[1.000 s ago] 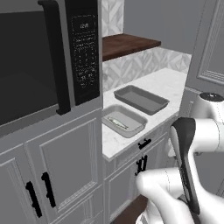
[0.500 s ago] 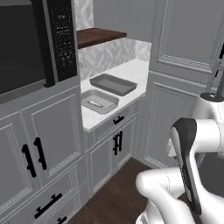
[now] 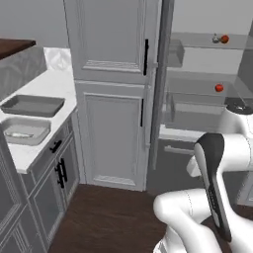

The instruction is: Place one tomato and one fish in each tupperware on the nearby counter, to pack two identical lunches.

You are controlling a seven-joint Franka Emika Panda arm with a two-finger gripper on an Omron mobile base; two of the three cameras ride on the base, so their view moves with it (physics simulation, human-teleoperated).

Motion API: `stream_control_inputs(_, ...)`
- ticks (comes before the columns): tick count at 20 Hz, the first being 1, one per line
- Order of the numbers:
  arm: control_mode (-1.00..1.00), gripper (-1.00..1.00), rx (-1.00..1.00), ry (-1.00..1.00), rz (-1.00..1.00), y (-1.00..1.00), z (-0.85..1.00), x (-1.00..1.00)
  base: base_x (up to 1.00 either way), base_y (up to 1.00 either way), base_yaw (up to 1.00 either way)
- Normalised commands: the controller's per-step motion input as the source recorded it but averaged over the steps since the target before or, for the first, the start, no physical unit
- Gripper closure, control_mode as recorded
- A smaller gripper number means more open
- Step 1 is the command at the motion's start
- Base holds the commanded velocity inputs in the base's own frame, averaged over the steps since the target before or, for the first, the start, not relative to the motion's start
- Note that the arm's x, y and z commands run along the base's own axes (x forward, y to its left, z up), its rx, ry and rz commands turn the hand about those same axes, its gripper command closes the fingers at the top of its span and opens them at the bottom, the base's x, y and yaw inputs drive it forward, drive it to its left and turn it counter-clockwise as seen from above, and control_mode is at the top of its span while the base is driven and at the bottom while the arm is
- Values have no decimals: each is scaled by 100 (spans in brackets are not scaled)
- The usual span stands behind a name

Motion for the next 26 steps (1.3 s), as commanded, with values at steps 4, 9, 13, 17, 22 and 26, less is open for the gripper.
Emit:
stream_control_inputs(4, 100, -100, 0, 0, 0, 0, 0, 0, 0, -16, -88)
stream_control_inputs(9, 100, -100, 0, 0, 0, 0, 0, 0, 63, 1, -52)
stream_control_inputs(13, 100, -100, 0, 0, 0, 0, 0, 0, 93, 0, -14)
stream_control_inputs(17, 100, -100, 0, 0, 0, 0, 0, 0, 100, -3, -3)
stream_control_inputs(22, 100, -100, 0, 0, 0, 0, 0, 0, 70, -32, -4)
stream_control_inputs(26, 100, -100, 0, 0, 0, 0, 0, 0, 15, -37, -3)
